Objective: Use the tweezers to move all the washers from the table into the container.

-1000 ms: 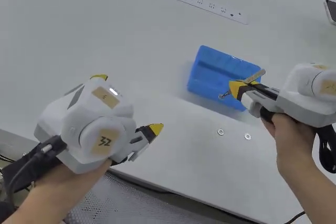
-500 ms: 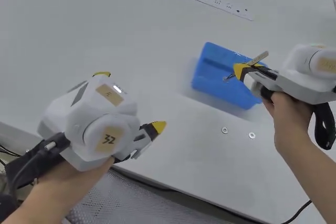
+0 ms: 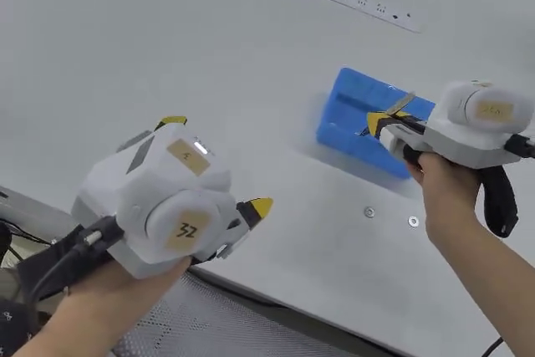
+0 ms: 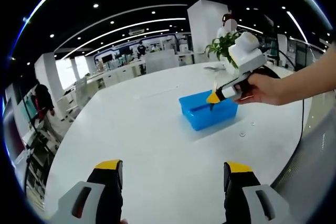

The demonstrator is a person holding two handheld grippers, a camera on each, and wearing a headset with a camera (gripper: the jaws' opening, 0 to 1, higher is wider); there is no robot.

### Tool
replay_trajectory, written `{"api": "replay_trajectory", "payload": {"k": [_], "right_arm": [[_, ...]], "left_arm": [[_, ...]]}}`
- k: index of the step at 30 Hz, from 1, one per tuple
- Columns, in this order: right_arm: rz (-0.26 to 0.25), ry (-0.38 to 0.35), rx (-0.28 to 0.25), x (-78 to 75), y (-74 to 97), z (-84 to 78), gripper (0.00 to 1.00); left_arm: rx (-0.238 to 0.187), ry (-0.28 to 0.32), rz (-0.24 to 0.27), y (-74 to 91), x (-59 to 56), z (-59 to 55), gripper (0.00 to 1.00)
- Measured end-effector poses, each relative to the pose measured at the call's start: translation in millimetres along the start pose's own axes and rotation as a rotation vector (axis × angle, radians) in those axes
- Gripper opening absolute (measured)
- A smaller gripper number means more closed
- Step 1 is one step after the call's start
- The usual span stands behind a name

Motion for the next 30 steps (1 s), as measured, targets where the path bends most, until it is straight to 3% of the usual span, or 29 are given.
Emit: {"api": "replay_trajectory", "payload": {"k": [16,22,26,28,30], "right_arm": [[0.002,0.027,0.035,-6.9,-8.6,-13.0,0.03],[0.004,0.040,0.018,-6.6,-5.2,-11.2,0.03],[0.005,-0.001,0.027,-8.1,-4.9,-11.5,0.04],[0.011,-0.071,0.031,-6.8,-6.8,-11.8,0.04],[0.009,-0.067,0.026,-11.8,-6.9,-7.5,0.04]], "left_arm": [[0.011,-0.008,-0.002,-0.7,-0.6,-1.7,0.80],[0.012,-0.009,0.001,-0.9,-0.3,-1.8,0.80],[0.012,-0.012,0.002,-0.9,-0.2,-1.7,0.81],[-0.002,-0.013,0.018,-0.1,2.4,0.6,0.82],[0.007,0.010,0.007,-0.8,2.0,-1.3,0.82]]}}
Point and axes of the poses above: the centre of the closed fingertips' face, and the gripper's own axes: y roughly backward along the fingers, x roughly to its left, z roughly out of its top, the point moved 1 cm from there along y, roughly backward along the fingers, and after that the axes turned 9 degrees about -x, right-handed, at the moved point
